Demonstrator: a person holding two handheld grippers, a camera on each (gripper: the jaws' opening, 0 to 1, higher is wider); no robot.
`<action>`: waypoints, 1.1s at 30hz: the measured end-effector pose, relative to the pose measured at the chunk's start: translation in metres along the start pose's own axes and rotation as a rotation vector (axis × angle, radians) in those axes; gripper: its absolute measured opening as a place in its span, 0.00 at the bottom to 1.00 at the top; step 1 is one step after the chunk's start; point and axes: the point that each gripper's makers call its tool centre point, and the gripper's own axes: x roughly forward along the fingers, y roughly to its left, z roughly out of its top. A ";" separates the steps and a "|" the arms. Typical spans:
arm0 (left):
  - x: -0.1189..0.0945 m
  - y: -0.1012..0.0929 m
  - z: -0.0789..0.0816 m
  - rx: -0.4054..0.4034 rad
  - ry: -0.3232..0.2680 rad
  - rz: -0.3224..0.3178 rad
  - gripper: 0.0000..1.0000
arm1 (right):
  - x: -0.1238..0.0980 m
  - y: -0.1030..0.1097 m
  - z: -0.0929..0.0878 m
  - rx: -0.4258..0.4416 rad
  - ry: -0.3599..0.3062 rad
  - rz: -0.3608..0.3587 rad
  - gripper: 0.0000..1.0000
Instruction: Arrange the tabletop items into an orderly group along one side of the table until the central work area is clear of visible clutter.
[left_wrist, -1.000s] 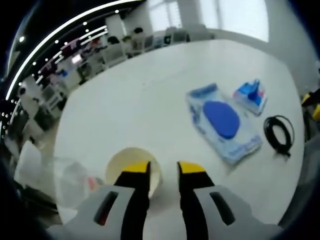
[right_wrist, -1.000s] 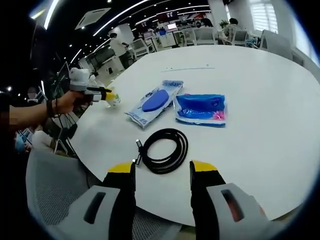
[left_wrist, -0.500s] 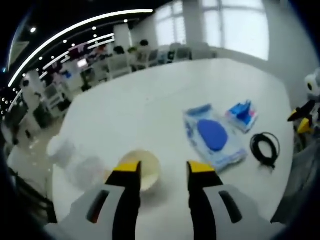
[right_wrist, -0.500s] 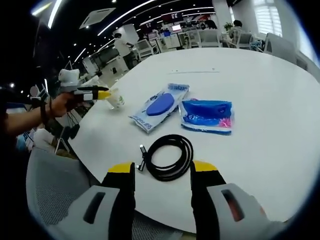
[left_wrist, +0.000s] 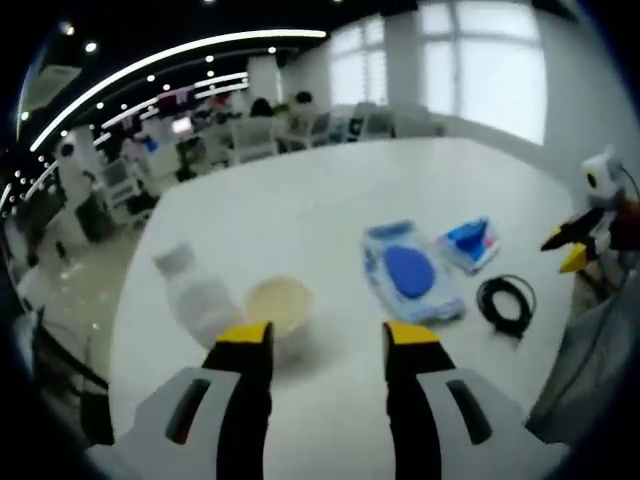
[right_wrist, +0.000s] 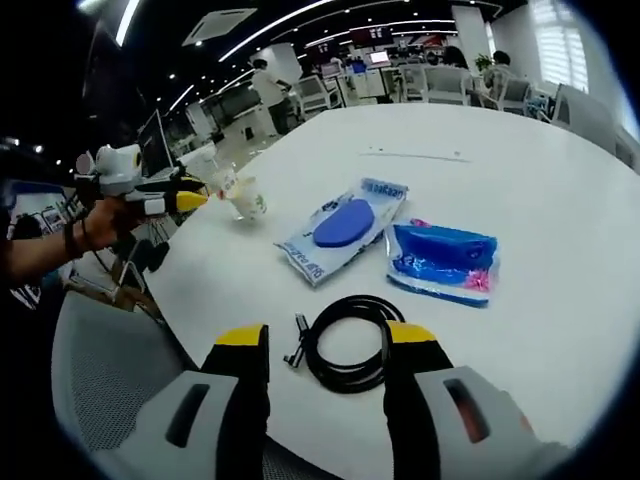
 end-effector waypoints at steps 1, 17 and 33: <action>-0.001 -0.001 -0.001 -0.005 0.000 0.001 0.41 | 0.002 0.001 0.001 -0.008 0.004 0.004 0.44; 0.030 -0.065 -0.027 -0.359 0.038 -0.064 0.42 | 0.042 -0.022 0.059 -0.088 -0.012 0.025 0.44; 0.089 -0.112 -0.053 -0.572 0.129 -0.033 0.37 | 0.133 -0.067 0.125 -0.254 0.071 0.032 0.45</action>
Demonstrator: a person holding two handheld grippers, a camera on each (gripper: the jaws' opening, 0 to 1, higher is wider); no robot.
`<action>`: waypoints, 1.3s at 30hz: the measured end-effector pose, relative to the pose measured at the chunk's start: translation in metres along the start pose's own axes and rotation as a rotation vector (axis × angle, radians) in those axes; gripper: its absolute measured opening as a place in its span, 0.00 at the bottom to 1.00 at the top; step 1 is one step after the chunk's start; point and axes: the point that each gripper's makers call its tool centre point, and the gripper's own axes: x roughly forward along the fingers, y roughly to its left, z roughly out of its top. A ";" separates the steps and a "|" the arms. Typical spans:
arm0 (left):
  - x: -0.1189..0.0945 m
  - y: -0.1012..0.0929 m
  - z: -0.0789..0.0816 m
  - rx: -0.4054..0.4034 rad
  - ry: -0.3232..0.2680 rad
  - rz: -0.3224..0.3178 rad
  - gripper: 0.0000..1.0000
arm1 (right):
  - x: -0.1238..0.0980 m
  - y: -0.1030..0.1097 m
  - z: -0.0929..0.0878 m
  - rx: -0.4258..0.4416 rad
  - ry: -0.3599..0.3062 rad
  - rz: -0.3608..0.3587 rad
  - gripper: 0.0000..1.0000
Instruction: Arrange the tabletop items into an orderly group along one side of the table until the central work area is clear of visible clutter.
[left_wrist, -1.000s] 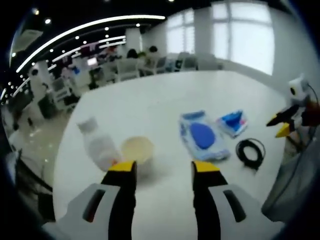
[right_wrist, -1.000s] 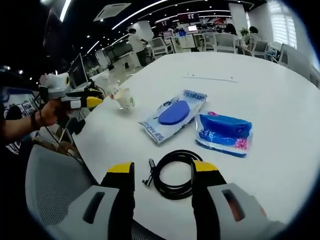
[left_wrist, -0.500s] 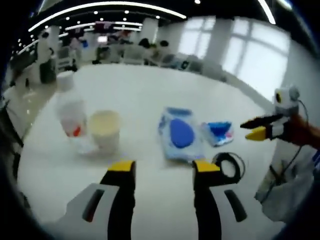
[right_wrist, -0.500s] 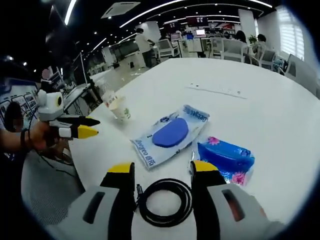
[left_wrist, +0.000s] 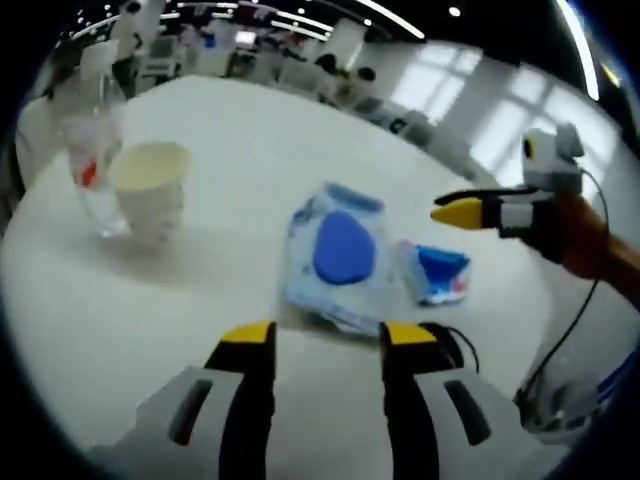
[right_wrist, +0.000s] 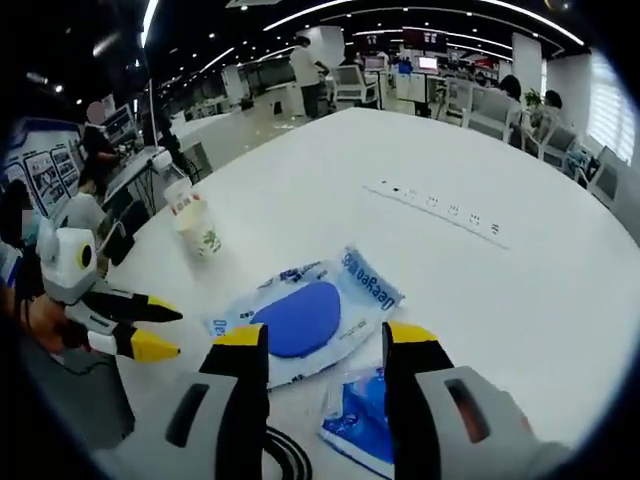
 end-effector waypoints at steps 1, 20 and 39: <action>0.002 0.000 -0.001 -0.010 0.004 0.003 0.38 | 0.007 -0.005 -0.001 -0.023 0.030 -0.002 0.45; 0.037 0.002 -0.004 -0.156 0.002 0.029 0.39 | 0.073 -0.017 -0.004 -0.244 0.193 0.025 0.45; 0.046 0.015 -0.003 -0.214 0.034 0.113 0.08 | 0.081 -0.027 -0.015 -0.197 0.200 0.018 0.01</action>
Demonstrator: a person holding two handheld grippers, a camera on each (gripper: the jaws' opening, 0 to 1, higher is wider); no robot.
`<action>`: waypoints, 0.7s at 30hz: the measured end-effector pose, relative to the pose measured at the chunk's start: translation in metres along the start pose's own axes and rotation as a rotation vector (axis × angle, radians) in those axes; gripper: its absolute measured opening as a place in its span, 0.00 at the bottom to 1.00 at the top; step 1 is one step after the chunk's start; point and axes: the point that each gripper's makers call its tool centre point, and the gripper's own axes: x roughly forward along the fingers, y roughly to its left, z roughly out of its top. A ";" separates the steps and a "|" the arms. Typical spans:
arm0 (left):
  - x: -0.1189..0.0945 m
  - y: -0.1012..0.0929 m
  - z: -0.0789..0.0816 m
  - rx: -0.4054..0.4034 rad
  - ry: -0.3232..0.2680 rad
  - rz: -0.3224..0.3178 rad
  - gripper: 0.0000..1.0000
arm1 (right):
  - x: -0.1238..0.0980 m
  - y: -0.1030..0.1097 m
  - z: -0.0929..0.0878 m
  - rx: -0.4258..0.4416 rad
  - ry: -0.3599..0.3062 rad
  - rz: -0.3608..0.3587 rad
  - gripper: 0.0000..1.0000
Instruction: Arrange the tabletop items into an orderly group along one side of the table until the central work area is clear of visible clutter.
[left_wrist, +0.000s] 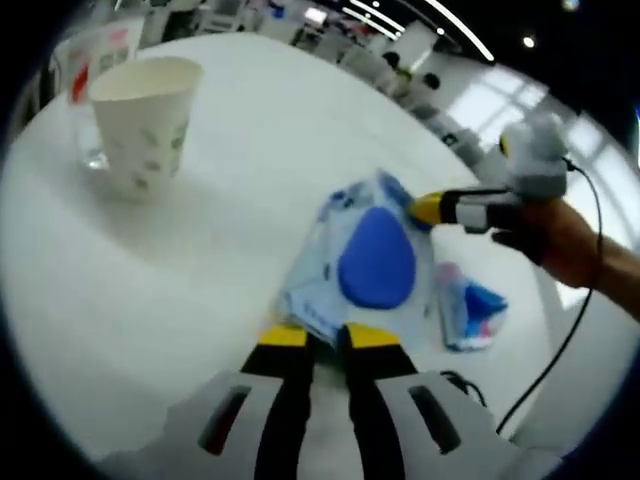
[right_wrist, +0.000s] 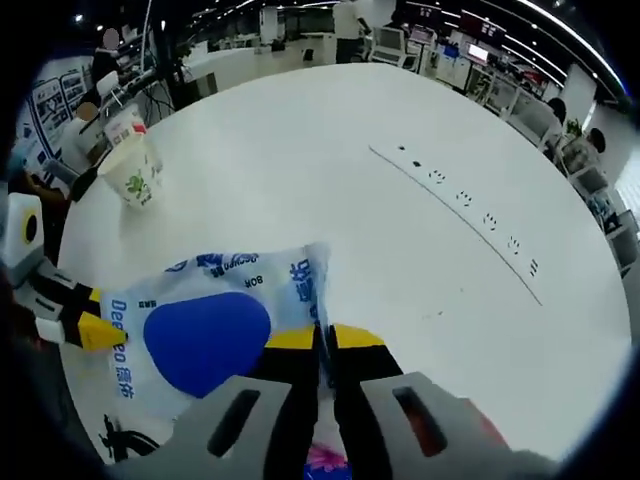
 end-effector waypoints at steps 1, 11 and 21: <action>-0.001 0.001 0.001 0.001 -0.002 0.003 0.07 | -0.001 0.001 -0.002 -0.004 0.001 -0.003 0.01; -0.014 0.024 0.036 0.111 -0.042 0.073 0.02 | -0.020 0.015 -0.015 0.034 -0.027 0.017 0.00; -0.017 0.034 0.063 0.260 -0.058 0.135 0.00 | -0.033 0.032 -0.030 0.068 -0.055 0.031 0.01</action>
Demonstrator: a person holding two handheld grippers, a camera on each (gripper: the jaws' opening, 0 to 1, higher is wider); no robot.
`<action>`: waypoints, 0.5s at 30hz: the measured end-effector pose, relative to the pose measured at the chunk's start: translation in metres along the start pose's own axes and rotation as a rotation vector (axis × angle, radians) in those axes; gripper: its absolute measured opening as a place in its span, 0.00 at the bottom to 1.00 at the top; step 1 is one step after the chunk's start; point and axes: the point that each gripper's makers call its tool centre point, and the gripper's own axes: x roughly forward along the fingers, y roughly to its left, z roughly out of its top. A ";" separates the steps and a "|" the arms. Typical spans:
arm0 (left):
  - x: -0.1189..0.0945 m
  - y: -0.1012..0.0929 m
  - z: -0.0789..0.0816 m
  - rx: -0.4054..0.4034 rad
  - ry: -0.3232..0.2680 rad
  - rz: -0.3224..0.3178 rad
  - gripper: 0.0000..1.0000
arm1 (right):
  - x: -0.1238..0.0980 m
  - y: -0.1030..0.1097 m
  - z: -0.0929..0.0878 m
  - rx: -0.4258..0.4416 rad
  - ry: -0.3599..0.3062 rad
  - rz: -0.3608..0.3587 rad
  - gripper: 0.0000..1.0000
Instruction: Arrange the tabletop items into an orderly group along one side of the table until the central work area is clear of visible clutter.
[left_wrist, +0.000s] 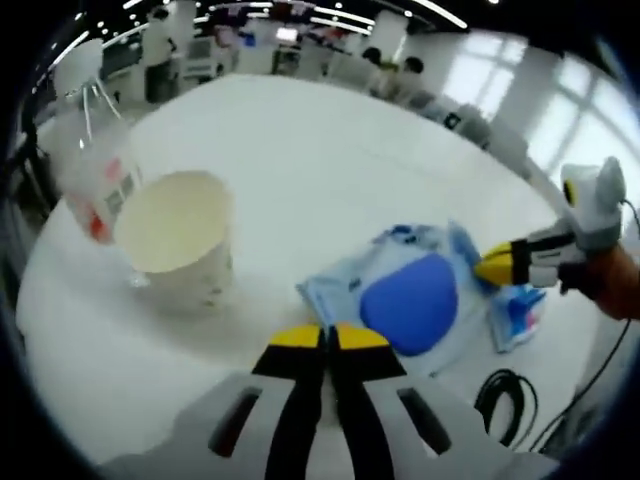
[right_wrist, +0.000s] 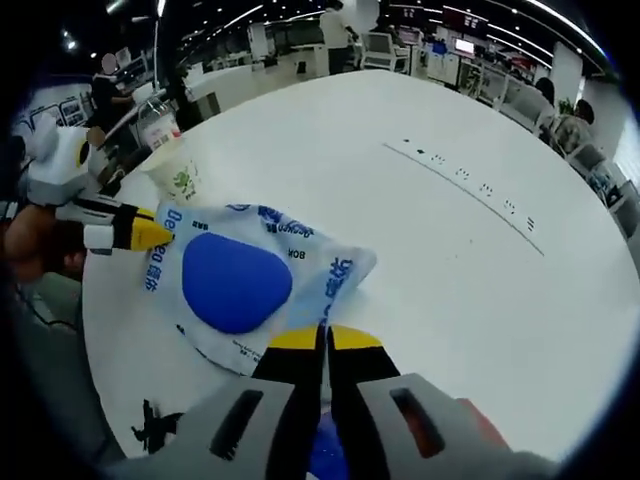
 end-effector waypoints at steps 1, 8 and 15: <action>0.001 0.002 0.003 0.015 -0.002 0.006 0.00 | -0.001 0.002 0.000 -0.005 -0.002 0.002 0.01; 0.003 0.001 0.021 0.106 -0.029 0.028 0.00 | -0.006 0.011 -0.008 -0.002 -0.007 0.001 0.01; 0.010 0.007 0.027 0.104 -0.024 0.047 0.00 | -0.007 0.021 -0.013 0.012 -0.010 0.007 0.02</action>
